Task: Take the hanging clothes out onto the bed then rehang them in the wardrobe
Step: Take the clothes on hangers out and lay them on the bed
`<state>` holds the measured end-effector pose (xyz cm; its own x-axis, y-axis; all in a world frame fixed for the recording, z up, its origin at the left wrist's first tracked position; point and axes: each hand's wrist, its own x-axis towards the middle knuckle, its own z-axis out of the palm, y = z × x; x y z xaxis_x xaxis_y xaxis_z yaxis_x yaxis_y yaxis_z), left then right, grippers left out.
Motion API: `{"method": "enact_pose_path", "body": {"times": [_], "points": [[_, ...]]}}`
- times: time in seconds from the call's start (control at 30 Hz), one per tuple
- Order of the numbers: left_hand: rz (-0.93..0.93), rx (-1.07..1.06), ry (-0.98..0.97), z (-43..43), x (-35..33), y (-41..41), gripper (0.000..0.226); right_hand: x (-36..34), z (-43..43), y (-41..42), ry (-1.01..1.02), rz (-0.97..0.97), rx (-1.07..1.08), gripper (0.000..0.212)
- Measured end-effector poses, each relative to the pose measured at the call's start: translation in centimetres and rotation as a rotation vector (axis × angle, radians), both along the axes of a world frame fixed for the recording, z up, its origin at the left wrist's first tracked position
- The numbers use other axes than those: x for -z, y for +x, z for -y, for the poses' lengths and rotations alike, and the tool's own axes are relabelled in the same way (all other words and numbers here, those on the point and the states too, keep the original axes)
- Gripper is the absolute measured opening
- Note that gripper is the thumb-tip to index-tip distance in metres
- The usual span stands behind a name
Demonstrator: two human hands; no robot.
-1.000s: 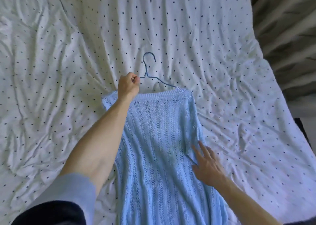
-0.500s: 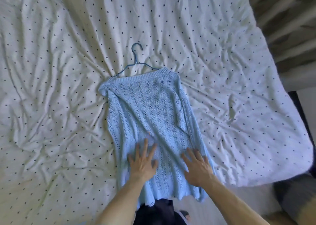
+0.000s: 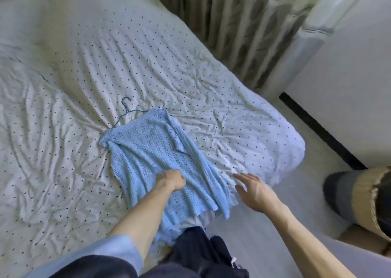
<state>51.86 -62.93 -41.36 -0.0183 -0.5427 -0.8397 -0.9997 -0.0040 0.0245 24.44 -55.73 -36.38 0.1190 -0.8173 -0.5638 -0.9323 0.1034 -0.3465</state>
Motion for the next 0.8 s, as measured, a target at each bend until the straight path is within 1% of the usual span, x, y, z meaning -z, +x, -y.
{"method": "enact_pose_path", "body": {"times": [0.1,0.2,0.27,0.37,0.43,0.5,0.57,0.63,0.73,0.8], "points": [[-0.047,0.188,-0.044,-3.0,-3.1,-7.9,0.047,-3.8,-6.6,-5.9,-0.163,-0.007,0.177,0.047],[-0.168,0.448,-0.126,-7.2,-5.7,-17.9,0.046,-7.1,-14.9,-11.6,-0.306,-0.031,0.413,0.043],[-0.293,0.624,-0.19,-10.5,-7.6,-25.1,0.045,-9.0,-21.1,-15.0,-0.39,-0.046,0.602,0.04],[-0.51,0.89,-0.305,-16.0,-10.5,-35.9,0.046,-11.4,-30.9,-18.8,-0.509,-0.082,0.946,0.035],[-0.674,1.079,-0.37,-20.2,-12.9,-42.6,0.047,-12.5,-37.0,-20.7,-0.587,-0.139,1.174,0.036],[-0.845,1.285,-0.393,-25.3,-15.7,-48.3,0.051,-13.7,-42.7,-22.0,-0.653,-0.215,1.38,0.036],[-1.01,1.446,-0.385,-30.4,-18.1,-52.6,0.056,-14.9,-47.5,-22.6,-0.718,-0.311,1.53,0.04],[-1.113,1.577,-0.329,-35.2,-20.2,-55.7,0.051,-16.4,-51.2,-22.6,-0.753,-0.395,1.667,0.046],[-1.214,1.698,-0.214,-41.1,-23.2,-59.1,0.042,-17.5,-55.6,-22.0,-0.711,-0.505,1.832,0.037],[-1.281,1.738,-0.144,-43.8,-25.2,-61.0,0.043,-18.1,-57.4,-21.7,-0.667,-0.556,1.916,0.035]]}}
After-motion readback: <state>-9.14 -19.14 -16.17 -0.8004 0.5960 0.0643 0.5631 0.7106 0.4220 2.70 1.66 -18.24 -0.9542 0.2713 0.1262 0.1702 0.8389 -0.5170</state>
